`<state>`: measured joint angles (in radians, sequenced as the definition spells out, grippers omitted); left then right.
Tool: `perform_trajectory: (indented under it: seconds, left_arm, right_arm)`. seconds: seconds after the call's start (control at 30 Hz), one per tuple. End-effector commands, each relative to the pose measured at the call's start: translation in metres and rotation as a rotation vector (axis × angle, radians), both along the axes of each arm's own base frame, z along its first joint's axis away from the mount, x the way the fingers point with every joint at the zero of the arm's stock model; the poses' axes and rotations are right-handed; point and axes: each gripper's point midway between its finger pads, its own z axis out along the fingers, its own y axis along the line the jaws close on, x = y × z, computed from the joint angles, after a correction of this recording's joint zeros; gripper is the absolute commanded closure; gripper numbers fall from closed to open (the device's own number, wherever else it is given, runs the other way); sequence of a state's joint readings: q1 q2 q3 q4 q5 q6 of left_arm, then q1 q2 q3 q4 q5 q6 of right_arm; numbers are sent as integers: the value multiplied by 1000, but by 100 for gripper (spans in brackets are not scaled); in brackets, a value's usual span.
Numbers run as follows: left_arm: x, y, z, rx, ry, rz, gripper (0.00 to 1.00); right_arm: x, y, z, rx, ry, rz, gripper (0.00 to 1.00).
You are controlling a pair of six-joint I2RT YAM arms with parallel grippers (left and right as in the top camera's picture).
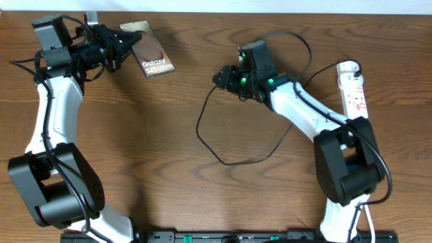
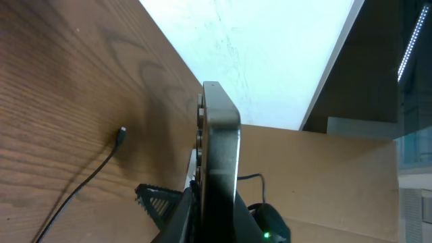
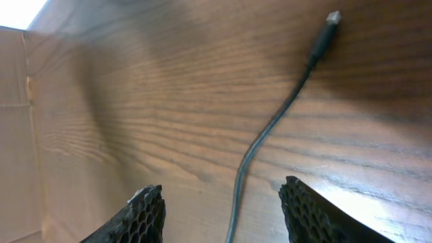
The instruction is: Plug charger to phone and switch on socket
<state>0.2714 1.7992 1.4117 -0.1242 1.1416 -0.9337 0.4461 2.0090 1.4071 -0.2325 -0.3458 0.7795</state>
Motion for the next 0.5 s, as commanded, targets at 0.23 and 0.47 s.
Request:
perform_trajectory:
  seconds: [0.23, 0.47]
  left_arm:
    - [-2, -2, 5, 2, -26, -21, 93]
    - [-3, -2, 5, 2, -26, -21, 93]
  right_arm:
    - [27, 18, -26, -100, 38, -48, 48]
    - [22, 18, -54, -118, 120, -115, 50]
